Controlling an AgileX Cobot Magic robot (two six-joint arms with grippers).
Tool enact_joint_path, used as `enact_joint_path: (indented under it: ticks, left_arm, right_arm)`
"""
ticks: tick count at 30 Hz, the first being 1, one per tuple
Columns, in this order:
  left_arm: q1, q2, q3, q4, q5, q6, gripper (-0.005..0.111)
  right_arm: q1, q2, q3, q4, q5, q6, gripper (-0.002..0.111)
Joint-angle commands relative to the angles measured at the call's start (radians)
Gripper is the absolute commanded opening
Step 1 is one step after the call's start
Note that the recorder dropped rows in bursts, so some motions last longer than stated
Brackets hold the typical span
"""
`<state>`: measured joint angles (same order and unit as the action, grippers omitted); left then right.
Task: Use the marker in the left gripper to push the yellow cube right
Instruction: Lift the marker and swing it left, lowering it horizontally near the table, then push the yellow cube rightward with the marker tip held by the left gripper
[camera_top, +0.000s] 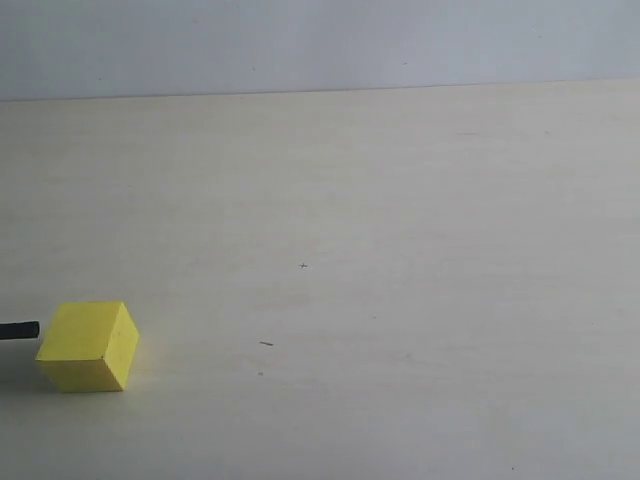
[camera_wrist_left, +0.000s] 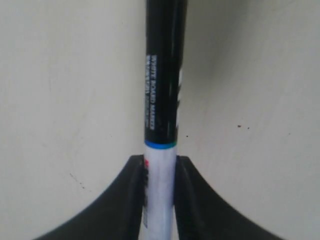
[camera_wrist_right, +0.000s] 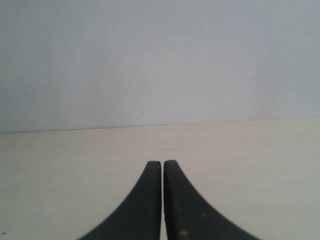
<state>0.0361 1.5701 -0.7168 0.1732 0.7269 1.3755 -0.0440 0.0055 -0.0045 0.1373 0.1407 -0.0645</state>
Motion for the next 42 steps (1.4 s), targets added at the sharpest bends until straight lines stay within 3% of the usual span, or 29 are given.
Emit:
enact_joint_path:
  ticks: [1,8,16,21,26,30,33,35,42]
  left_arm:
    - [0.002,0.024,0.006,-0.013,-0.001,0.002,0.0]
    - [-0.042,0.028,0.006,-0.035,-0.024,0.002,0.0]
    - [-0.214,0.028,-0.039,-0.097,-0.006,-0.007,0.0]
    - [-0.165,0.028,-0.039,0.066,0.028,-0.128,0.0]
    - [-0.118,0.028,-0.039,0.076,0.05,-0.124,0.0]
    - [-0.207,0.028,-0.039,0.049,0.043,-0.124,0.0]
    - [-0.342,0.028,-0.039,0.021,0.048,-0.135,0.0]
    - [-0.386,0.028,-0.039,0.026,0.049,-0.178,0.0]
    - [-0.311,0.028,-0.039,0.047,0.153,-0.213,0.0]
  right_arm:
    - [-0.003,-0.006,0.005,-0.005,-0.008,-0.009,0.002]
    - [-0.003,-0.006,0.005,-0.005,-0.008,-0.009,0.002]
    - [-0.003,-0.006,0.005,-0.005,-0.008,-0.009,0.002]
    - [-0.003,-0.006,0.005,-0.005,-0.008,-0.009,0.002]
    - [-0.003,-0.006,0.005,-0.005,-0.008,-0.009,0.002]
    - [-0.003,-0.006,0.005,-0.005,-0.008,-0.009,0.002]
    - [-0.003,-0.006,0.005,-0.005,-0.008,-0.009,0.002]
    - [-0.003,-0.006,0.005,-0.005,-0.008,-0.009,0.002]
    - [-0.003,-0.006,0.005,-0.005,-0.008,-0.009,0.002]
